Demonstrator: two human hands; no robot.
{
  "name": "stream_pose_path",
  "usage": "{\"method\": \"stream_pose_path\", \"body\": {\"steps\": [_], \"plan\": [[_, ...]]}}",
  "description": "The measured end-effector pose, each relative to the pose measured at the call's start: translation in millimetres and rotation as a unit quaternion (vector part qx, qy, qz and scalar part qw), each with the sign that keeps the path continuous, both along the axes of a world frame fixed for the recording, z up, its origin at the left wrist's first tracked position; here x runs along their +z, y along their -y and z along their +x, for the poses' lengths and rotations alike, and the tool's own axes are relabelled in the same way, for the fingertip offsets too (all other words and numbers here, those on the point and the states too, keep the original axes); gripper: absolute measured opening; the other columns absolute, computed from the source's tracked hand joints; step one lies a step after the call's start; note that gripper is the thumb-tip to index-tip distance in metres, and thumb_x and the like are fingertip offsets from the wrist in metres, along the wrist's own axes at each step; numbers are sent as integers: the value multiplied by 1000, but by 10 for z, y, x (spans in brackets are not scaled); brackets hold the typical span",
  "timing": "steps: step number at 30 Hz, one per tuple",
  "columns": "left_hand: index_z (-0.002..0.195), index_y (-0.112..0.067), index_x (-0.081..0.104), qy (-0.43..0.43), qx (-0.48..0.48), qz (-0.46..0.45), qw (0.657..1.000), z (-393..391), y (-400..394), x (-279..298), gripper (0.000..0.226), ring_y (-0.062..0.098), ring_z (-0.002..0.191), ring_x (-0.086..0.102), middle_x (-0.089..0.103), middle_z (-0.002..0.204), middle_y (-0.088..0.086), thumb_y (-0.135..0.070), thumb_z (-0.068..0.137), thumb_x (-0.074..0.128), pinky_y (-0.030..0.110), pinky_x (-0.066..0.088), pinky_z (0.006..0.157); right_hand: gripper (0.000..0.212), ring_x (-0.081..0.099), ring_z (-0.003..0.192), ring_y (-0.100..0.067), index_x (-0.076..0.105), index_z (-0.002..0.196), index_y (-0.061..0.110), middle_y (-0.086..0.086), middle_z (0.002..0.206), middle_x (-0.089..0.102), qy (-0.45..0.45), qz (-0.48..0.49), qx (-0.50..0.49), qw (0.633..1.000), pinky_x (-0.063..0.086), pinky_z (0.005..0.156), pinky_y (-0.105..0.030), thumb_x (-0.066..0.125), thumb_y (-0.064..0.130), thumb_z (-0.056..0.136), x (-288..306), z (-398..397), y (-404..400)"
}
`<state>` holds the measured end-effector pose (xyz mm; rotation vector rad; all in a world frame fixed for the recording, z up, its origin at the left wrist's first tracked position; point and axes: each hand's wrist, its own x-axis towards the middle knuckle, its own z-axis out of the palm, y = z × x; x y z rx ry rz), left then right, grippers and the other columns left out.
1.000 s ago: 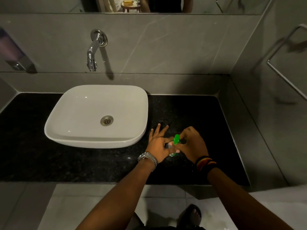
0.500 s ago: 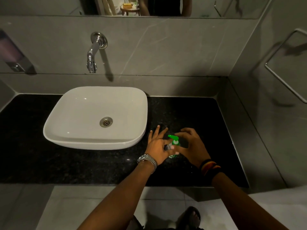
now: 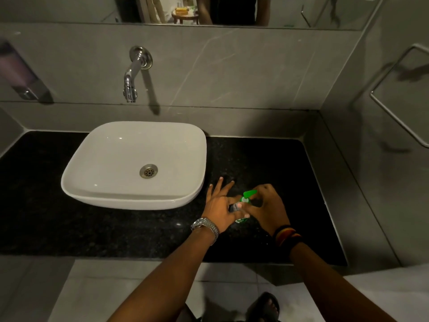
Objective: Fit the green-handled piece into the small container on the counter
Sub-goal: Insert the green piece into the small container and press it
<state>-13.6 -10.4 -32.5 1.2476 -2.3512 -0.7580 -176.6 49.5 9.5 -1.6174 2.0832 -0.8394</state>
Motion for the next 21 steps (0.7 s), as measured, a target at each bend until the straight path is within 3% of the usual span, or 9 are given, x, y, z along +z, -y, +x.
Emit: {"method": "stream_pose_path", "body": {"steps": [2,4,8,11,13,16,17,19,21], "plan": [[121,-36,71,2,-2,-2,1000,-1,-3,17,56,24,155,1,32,162,-1,-66,74,66,48,-6,123,49,52,83,-11,63,93,13,3,99,49,5,11,-24,1000,38,67,-15,85,46,65,-3,30,17],[122,-36,70,10,-3,-8,1000,0,10,18,50,24,155,0,31,163,-1,-60,78,68,51,-5,124,47,52,93,-7,68,103,16,4,108,50,40,11,-8,999,37,75,-9,86,41,67,-15,27,-24],[123,-35,70,8,-1,1,1000,2,-10,22,54,24,155,0,30,163,-1,-62,77,65,50,-6,124,39,53,109,-5,73,111,16,1,124,56,48,12,41,998,49,95,-24,83,26,75,-47,-50,-70],[123,-34,70,5,-3,5,1000,1,-9,38,55,24,155,1,31,163,0,-63,76,69,47,-8,122,35,58,94,-12,67,91,12,-1,109,58,36,17,10,999,49,80,-22,86,33,69,-42,-32,-11],[121,-33,71,7,-6,1,1000,1,0,54,51,26,155,2,32,162,1,-60,77,70,48,-7,123,42,55,88,-12,63,92,14,-1,106,55,50,29,-12,998,43,71,-16,88,34,64,-29,-12,0],[121,-33,71,7,-3,-1,1000,0,5,52,48,26,155,3,33,162,1,-56,79,72,54,-3,124,50,53,109,-9,67,118,21,3,129,49,76,32,25,996,47,90,-22,85,27,72,-27,-24,-53],[123,-35,70,5,0,4,1000,2,-1,52,51,25,155,2,32,162,0,-59,78,72,52,-4,124,46,52,115,-8,69,119,22,3,135,49,77,25,36,996,49,97,-27,82,23,75,-34,-40,-63],[124,-37,69,6,0,10,1000,2,-9,50,55,23,155,1,31,163,-2,-63,76,72,49,-7,124,32,52,118,-7,74,109,19,2,136,52,69,16,34,997,48,101,-29,81,18,77,-27,-57,-67],[118,-36,72,3,-1,7,1000,-3,0,34,53,22,155,1,32,162,-2,-65,74,71,47,-8,123,26,56,113,-12,72,94,15,-1,125,57,47,11,18,999,47,95,-27,85,22,72,-16,-52,-20]]}}
